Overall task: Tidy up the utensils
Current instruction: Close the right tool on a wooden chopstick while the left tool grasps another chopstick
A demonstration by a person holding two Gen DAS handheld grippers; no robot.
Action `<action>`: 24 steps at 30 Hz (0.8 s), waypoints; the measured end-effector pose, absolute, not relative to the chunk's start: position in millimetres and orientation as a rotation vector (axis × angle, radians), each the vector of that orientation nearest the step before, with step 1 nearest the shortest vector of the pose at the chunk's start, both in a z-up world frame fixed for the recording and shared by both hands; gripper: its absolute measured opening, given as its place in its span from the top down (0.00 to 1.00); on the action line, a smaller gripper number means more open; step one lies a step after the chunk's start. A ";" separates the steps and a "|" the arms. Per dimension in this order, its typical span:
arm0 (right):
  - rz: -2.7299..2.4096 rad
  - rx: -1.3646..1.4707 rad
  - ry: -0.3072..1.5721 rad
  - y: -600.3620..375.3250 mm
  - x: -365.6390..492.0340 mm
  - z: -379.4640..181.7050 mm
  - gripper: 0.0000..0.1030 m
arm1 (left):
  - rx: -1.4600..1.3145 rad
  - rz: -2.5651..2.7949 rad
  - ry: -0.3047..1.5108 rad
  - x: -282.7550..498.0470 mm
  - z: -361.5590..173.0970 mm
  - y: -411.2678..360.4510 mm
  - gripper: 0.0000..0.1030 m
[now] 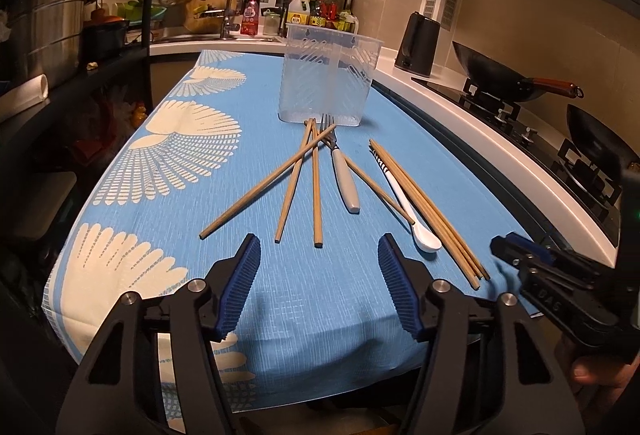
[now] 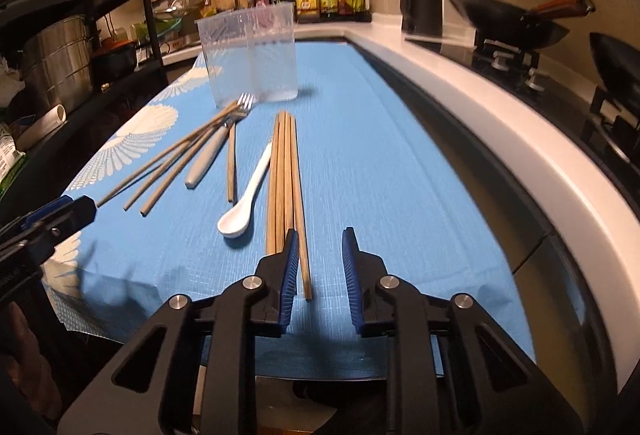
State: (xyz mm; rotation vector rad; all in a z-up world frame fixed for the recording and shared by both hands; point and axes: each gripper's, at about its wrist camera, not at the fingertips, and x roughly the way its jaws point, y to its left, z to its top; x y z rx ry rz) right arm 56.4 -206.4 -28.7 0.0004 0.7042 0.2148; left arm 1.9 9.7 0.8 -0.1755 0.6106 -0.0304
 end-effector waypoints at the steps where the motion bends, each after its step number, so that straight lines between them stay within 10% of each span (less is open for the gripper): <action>1: 0.225 0.003 0.711 -205.6 58.4 -31.4 0.80 | -0.179 -0.031 0.614 2.3 0.1 10.4 0.42; 24: 0.273 -0.040 0.711 -204.4 74.8 -48.5 0.87 | -0.193 0.218 0.721 68.8 -24.8 65.2 0.47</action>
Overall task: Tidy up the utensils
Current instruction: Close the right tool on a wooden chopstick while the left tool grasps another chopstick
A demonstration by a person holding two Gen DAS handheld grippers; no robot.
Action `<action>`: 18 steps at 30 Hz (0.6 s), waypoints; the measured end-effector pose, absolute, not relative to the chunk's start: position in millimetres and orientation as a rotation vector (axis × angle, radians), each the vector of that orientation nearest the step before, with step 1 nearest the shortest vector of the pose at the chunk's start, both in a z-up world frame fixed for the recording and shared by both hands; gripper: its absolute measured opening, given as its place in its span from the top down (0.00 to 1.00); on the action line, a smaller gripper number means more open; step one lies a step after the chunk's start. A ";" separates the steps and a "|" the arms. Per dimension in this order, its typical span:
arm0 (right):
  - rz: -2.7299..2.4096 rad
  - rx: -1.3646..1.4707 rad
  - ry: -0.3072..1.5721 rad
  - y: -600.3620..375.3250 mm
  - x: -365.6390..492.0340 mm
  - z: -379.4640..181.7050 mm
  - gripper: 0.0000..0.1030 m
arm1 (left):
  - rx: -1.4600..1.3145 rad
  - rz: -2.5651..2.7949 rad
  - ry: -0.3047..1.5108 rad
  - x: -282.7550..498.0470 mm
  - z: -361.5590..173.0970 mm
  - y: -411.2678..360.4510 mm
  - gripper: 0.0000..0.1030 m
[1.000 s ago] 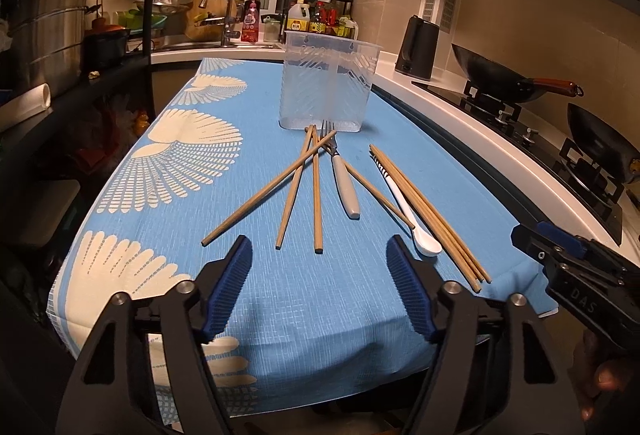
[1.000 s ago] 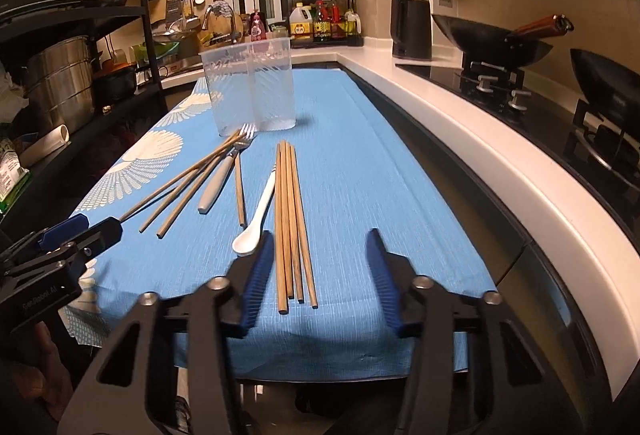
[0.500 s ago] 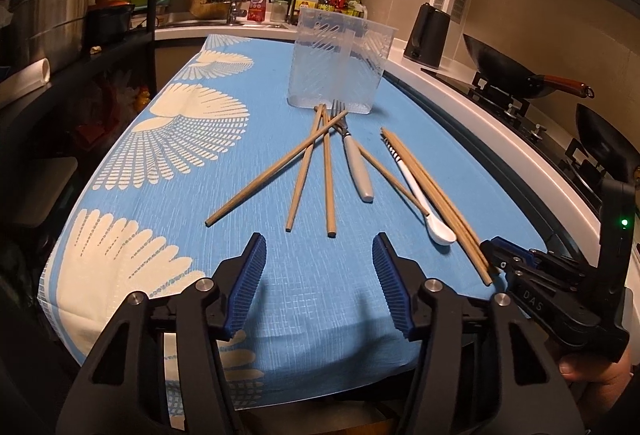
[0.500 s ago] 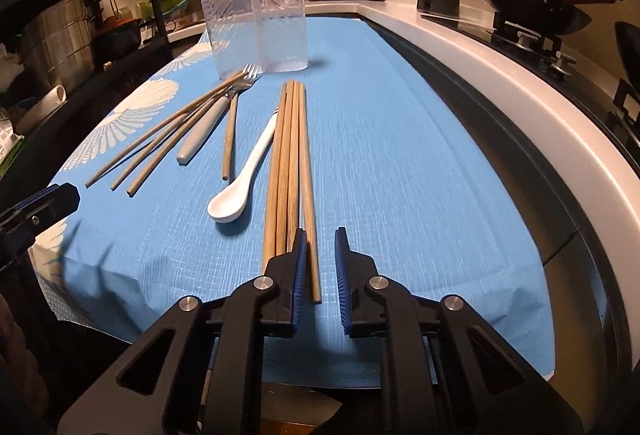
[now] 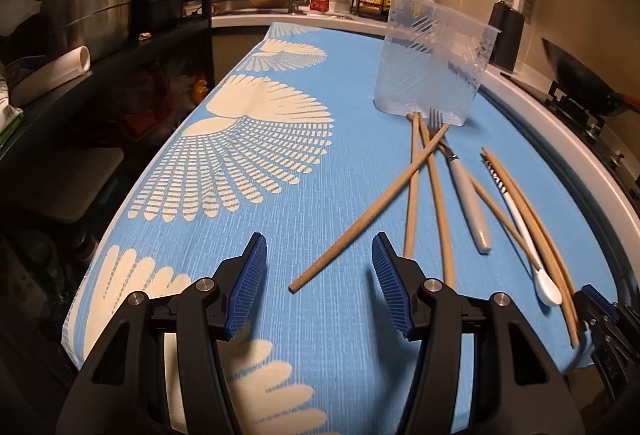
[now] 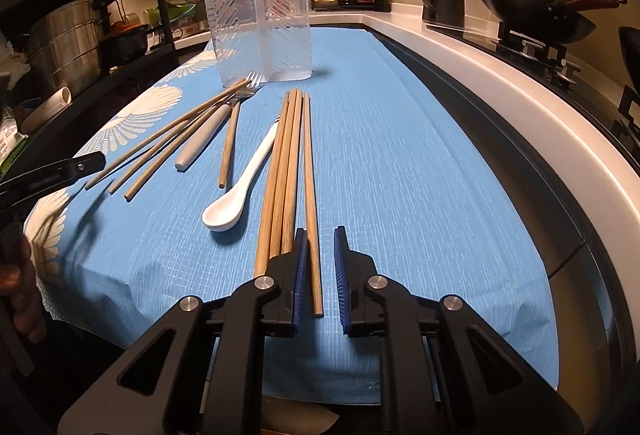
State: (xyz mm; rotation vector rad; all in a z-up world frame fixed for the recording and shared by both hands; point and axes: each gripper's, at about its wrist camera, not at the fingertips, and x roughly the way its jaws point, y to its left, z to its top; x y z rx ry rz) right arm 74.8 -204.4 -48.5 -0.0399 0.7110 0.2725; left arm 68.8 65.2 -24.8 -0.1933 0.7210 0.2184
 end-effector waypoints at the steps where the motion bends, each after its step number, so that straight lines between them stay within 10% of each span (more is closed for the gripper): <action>1: 0.278 -0.037 0.711 -205.5 75.0 -48.5 0.87 | -0.190 0.219 0.730 70.9 -27.0 65.3 0.47; 8: 0.276 -0.054 0.718 -204.5 74.8 -47.5 0.87 | -0.169 0.197 0.770 79.6 -35.2 61.1 0.47; 18: 0.274 -0.020 0.743 -209.5 76.4 -46.7 0.87 | -0.145 0.160 0.775 72.5 -33.8 54.1 0.90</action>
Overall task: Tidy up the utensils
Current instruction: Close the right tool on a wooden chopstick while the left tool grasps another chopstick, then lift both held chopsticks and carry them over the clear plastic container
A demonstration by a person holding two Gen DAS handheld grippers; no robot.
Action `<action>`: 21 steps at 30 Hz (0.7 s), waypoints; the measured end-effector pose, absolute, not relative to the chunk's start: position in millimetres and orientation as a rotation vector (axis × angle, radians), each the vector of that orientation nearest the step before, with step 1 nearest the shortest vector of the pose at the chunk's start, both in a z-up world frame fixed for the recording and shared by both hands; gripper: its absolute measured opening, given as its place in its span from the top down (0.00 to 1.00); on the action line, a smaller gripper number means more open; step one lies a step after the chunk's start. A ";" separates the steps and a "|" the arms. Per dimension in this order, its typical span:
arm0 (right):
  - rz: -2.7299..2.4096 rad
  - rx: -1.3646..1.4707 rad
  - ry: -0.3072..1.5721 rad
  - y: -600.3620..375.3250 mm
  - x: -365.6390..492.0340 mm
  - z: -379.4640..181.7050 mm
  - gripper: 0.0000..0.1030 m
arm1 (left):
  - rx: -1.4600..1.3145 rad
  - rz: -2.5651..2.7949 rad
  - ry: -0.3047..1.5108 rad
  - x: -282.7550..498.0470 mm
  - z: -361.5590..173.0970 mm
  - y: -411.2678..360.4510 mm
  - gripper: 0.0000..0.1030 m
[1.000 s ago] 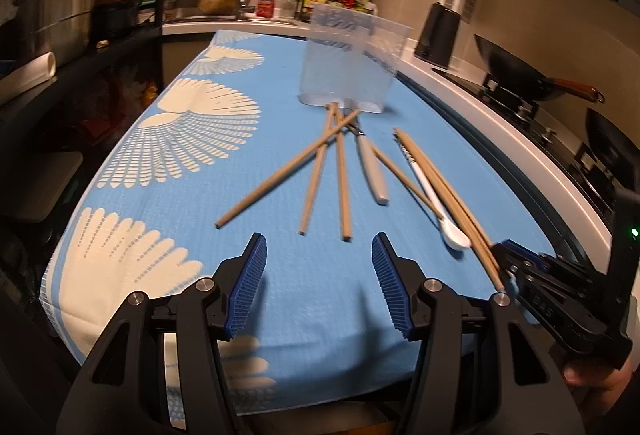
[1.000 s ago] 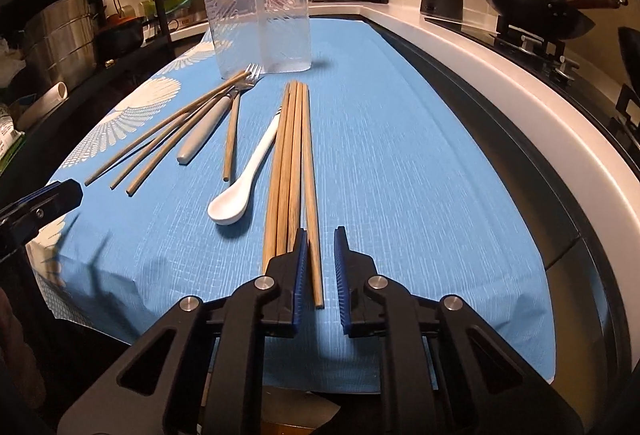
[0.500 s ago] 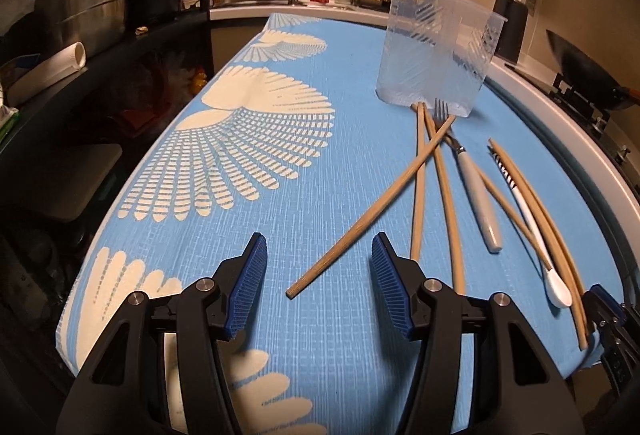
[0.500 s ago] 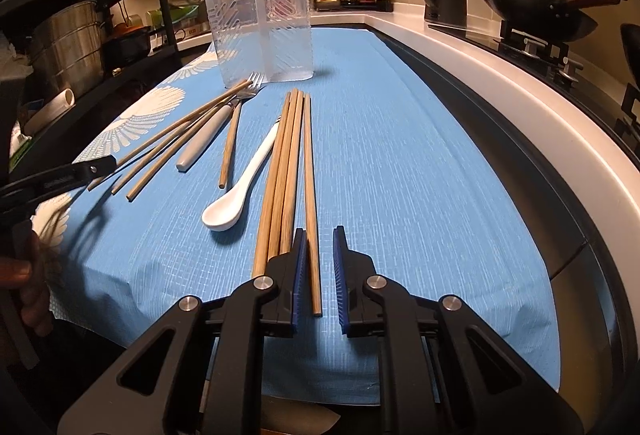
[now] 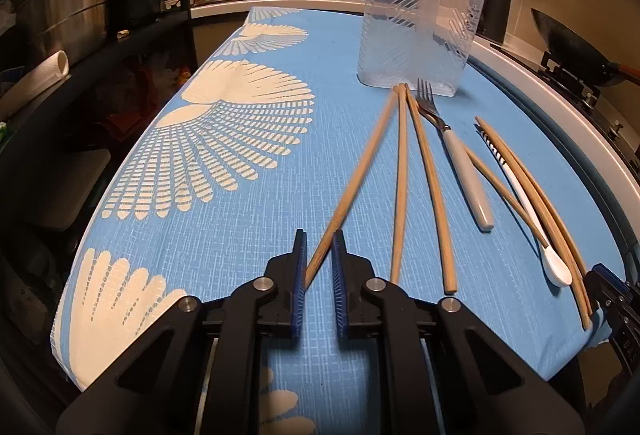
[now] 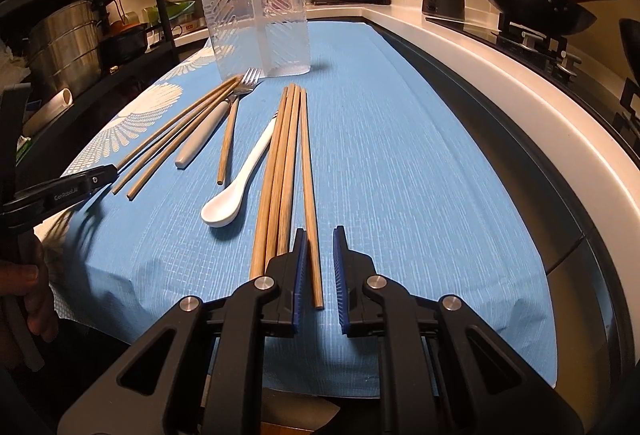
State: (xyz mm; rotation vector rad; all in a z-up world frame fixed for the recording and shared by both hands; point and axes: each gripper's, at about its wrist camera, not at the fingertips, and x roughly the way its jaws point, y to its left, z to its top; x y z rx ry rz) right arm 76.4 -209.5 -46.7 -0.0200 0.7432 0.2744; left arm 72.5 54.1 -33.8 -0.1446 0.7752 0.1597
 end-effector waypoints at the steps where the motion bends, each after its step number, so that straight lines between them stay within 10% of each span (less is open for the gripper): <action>1: 0.275 -0.014 0.747 -210.4 76.4 -46.6 0.88 | -0.142 0.156 0.774 71.1 -33.6 53.2 0.90; 21: 0.219 0.009 0.762 -215.7 78.0 -46.4 0.94 | -0.181 0.187 0.771 47.0 -34.7 55.2 0.92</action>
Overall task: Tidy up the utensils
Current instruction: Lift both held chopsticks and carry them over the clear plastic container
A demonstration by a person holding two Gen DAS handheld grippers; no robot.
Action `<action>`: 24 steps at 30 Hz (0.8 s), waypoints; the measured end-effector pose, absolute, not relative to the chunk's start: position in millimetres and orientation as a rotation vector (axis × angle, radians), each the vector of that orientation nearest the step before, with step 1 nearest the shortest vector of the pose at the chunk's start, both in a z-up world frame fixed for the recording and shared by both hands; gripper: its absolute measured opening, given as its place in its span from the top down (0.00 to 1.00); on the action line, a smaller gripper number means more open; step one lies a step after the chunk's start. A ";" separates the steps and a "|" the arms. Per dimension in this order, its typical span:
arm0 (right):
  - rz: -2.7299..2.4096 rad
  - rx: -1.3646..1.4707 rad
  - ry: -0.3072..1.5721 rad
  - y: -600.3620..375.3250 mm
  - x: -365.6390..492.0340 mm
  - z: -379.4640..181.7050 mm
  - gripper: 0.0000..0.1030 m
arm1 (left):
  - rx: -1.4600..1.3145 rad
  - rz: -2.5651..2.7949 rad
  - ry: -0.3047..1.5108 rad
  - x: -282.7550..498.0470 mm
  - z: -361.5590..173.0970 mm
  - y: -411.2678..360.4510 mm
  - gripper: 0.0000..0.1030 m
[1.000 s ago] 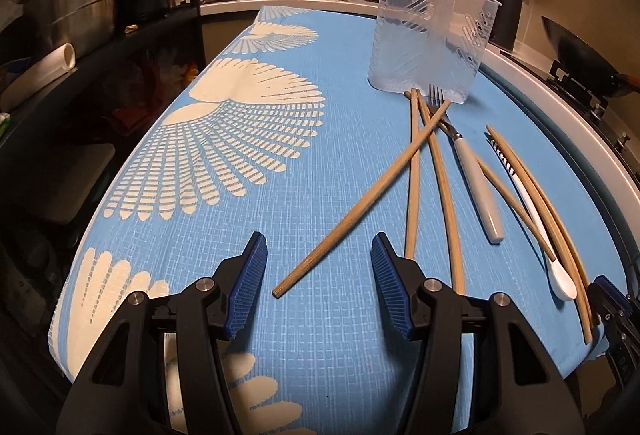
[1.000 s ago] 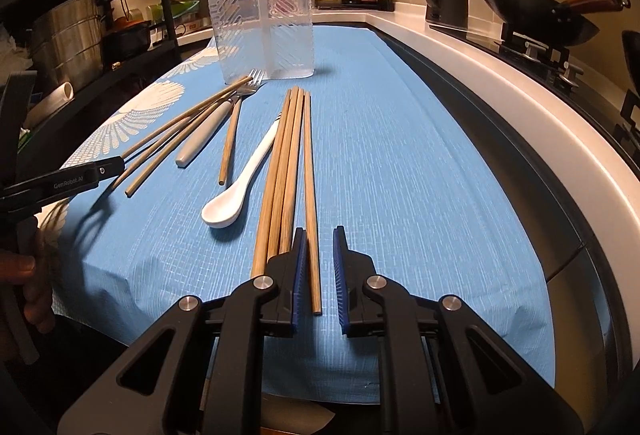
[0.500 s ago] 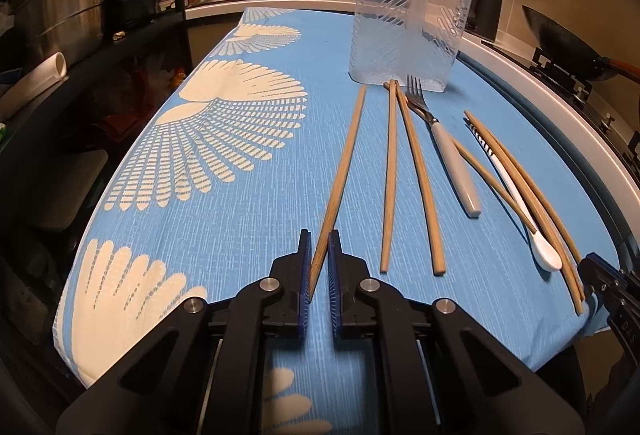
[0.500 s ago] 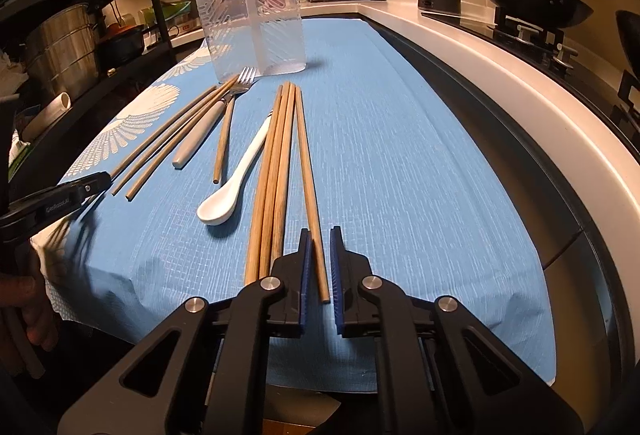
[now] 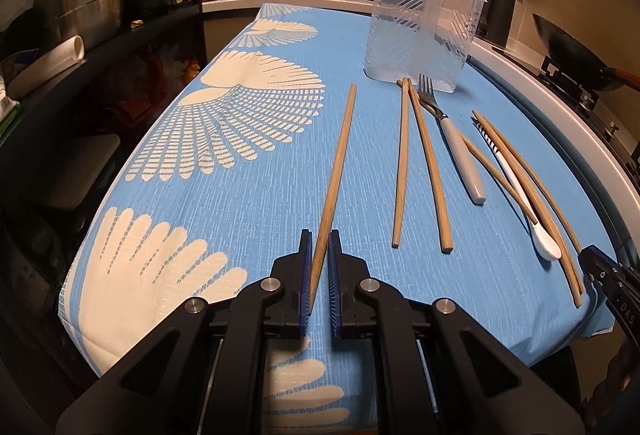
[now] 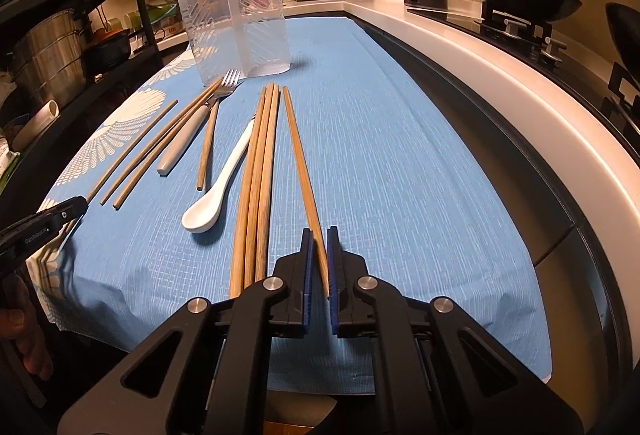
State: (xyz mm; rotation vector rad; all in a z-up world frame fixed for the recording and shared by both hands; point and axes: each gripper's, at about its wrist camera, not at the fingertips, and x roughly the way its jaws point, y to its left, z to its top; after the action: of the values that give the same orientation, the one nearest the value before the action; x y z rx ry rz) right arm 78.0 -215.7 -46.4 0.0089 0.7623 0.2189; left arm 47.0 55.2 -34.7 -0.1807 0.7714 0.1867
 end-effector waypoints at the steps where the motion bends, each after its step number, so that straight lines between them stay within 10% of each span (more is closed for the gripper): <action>1: 0.219 0.011 0.761 -215.8 78.7 -46.5 0.94 | -0.179 0.188 0.770 47.9 -34.8 54.8 0.92; 24: 0.197 0.050 0.735 -224.2 77.0 -47.5 0.94 | -0.173 0.195 0.748 49.1 -35.8 50.4 0.94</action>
State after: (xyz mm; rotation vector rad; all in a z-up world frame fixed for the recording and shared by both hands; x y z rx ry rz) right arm 77.0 -224.2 -47.5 0.0502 0.7354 0.1966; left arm 49.1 50.4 -35.8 -0.1731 0.7482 0.1953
